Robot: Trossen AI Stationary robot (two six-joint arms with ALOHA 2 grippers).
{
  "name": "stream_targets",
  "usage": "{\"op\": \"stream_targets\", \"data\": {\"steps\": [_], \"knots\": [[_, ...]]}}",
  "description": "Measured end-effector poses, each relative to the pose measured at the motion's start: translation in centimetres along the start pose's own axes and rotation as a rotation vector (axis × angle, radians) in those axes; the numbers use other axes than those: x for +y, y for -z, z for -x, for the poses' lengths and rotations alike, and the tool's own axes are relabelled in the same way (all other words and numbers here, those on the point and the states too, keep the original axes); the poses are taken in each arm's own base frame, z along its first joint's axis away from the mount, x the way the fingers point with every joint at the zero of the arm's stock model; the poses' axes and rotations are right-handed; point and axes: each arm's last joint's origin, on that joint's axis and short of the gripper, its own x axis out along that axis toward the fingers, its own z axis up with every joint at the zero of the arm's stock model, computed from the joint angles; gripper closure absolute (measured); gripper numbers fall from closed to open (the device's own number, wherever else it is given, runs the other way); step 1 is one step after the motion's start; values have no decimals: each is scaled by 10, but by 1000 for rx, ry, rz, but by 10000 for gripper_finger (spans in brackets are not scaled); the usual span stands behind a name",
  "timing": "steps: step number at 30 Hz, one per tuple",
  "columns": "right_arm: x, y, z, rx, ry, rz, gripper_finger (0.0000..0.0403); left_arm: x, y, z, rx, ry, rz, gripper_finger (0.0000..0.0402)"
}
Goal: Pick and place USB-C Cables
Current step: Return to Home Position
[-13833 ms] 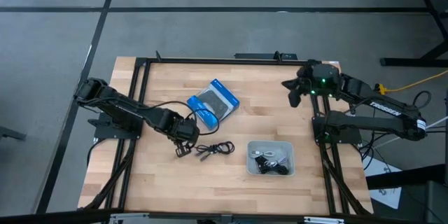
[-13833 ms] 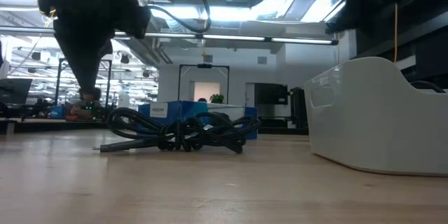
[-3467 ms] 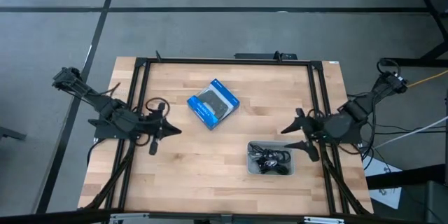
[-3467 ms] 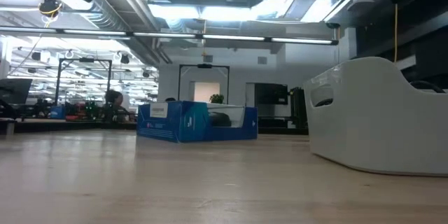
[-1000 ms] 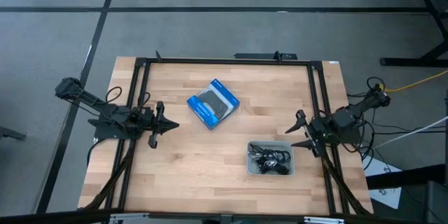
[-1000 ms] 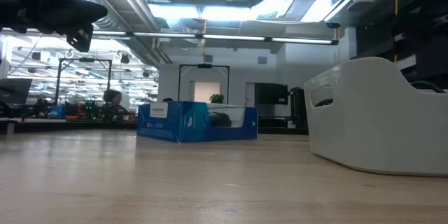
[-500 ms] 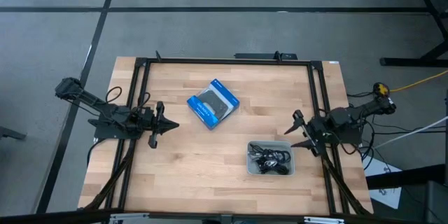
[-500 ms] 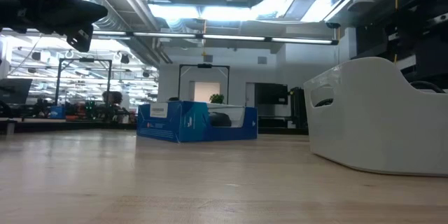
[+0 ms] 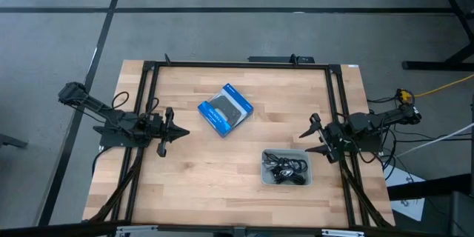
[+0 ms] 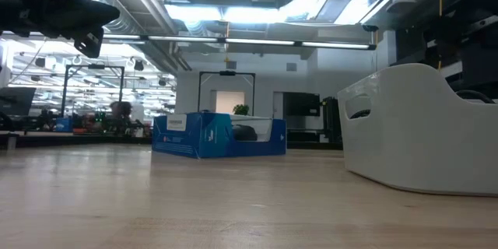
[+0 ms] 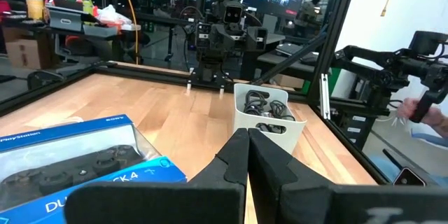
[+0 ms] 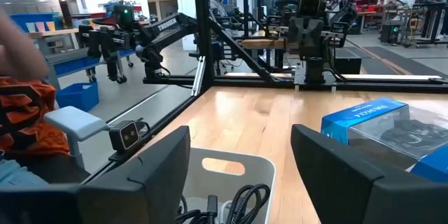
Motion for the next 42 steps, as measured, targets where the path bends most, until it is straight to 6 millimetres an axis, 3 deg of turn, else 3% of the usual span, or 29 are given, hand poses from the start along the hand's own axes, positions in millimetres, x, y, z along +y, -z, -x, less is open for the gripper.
{"op": "stream_targets", "data": {"steps": [28, 34, 37, 42], "knots": [[0, 0, 0, 0, 1, 0, 150, 0, 0, 0, 2, 6, 11, 401], [0, 0, 0, 0, 1, 0, 150, -1, 1, 6, 5, 127, -345, 401], [0, 0, 0, 0, 1, 0, 150, -1, 2, 11, 4, 234, -392, 401], [0, 0, 0, 0, 1, 0, 150, 7, 4, 15, 26, 211, -400, 401]]}}
